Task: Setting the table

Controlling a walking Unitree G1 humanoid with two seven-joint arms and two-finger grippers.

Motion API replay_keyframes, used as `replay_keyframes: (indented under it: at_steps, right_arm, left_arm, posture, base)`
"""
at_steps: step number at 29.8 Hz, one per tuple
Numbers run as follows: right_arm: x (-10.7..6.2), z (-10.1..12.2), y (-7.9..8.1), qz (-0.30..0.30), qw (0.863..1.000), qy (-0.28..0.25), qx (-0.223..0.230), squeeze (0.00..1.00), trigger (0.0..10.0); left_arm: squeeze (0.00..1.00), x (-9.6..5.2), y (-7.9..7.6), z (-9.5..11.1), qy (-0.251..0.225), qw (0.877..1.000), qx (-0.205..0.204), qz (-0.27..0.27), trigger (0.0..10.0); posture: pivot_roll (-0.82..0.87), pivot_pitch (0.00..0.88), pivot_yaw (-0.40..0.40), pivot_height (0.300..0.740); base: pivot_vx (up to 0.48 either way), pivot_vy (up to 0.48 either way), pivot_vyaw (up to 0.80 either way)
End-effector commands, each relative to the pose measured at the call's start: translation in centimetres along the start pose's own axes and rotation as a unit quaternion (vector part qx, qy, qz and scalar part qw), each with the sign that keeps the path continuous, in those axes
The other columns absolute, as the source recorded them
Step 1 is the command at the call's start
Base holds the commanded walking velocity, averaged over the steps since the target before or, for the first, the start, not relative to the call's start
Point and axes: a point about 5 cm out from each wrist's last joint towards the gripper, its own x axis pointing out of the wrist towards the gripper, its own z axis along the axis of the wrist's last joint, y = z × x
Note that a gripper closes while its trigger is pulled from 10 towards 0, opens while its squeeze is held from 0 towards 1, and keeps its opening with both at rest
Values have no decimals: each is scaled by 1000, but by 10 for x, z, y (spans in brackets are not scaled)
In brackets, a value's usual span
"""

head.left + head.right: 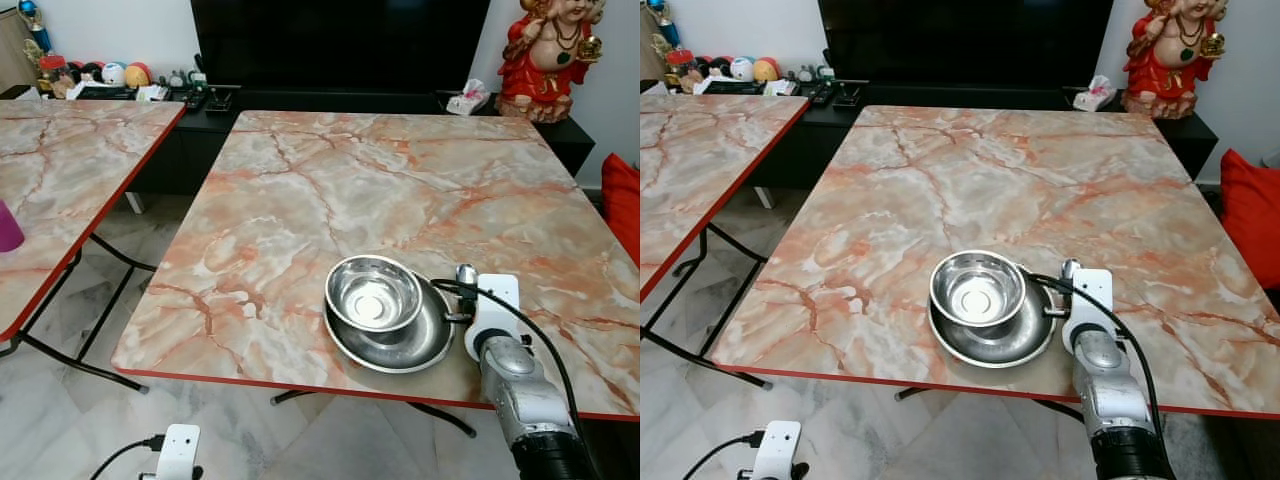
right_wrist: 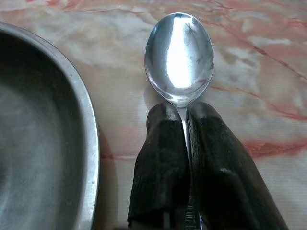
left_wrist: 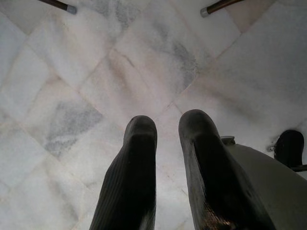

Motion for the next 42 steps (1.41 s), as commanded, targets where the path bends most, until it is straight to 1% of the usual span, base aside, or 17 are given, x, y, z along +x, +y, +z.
replay_keyframes:
  at_steps: [1,7,8,10,11,13,20,21,26,28,31,32,33,36,37,41,42]
  right_arm:
    - [1,-1,0,-1,1000,3,7,0,10000]
    - [1,-2,1,0,1000,5,15,0,10000]
    - [1,-3,2,0,1000,6,19,78,10000]
    - [1,-3,2,1,1000,6,23,94,10000]
    - [1,-3,3,1,1000,7,27,180,10000]
    - [1,-4,4,-1,999,9,41,176,10000]
    - [1,-4,4,2,999,10,37,188,10000]
    - [2,-4,4,3,999,10,37,475,10000]
    - [1,-5,3,4,999,10,33,451,10000]
    - [1,-5,2,2,999,11,32,475,10000]
    - [1,-5,1,1,999,10,31,471,10000]
    - [1,-5,1,2,999,10,32,584,10000]
    - [2,-4,1,2,999,10,32,671,10000]
    - [2,-4,1,2,999,10,31,667,10000]
    - [2,-4,2,3,1000,9,29,643,10000]
    - [2,-3,2,5,1000,7,25,647,10000]
    - [2,-2,2,4,1000,6,24,631,10000]
  left_arm:
    - [0,-1,4,-3,6,1000,6,3,10000]
    - [0,0,3,-3,6,1000,6,3,10000]
    - [0,0,4,-2,6,1000,6,3,10000]
    - [0,0,4,-2,6,1000,7,3,10000]
    - [0,0,4,-2,6,1000,7,3,10000]
    - [0,0,4,-2,5,1000,7,3,10000]
    - [0,0,4,-2,5,1000,7,4,10000]
    - [0,0,5,-2,5,1000,7,4,10000]
    - [0,0,5,-2,5,1000,7,5,10000]
    - [0,0,5,-2,5,1000,7,5,10000]
    - [0,0,5,-2,5,1000,7,5,10000]
    - [0,0,5,-1,5,1000,7,5,10000]
    - [0,0,5,-1,5,1000,7,5,10000]
    - [0,0,4,-1,5,1000,7,5,10000]
    - [0,0,4,-1,5,1000,7,5,10000]
    - [0,0,4,-1,5,1000,7,5,10000]
    - [0,0,4,-1,5,1000,7,5,10000]
  posture:
    - [30,0,14,740]
    - [32,0,15,740]
    - [32,0,16,740]
    - [32,0,16,740]
    - [33,0,17,740]
    - [34,0,18,740]
    - [36,0,18,740]
    - [36,2,19,740]
    - [36,2,19,740]
    - [35,3,19,740]
    - [34,4,19,740]
    - [34,5,20,740]
    - [34,5,20,740]
    - [34,6,20,740]
    - [36,7,19,740]
    - [37,7,18,740]
    - [37,7,18,740]
  base:
    - [0,0,0]
    - [0,0,0]
    - [0,0,0]
    - [0,0,0]
    - [0,0,0]
    - [0,0,0]
    - [0,0,0]
    - [0,0,0]
    - [0,0,0]
    - [0,0,0]
    - [0,0,0]
    - [0,0,0]
    - [0,0,0]
    - [0,0,0]
    - [0,0,0]
    - [0,0,0]
    - [0,0,0]
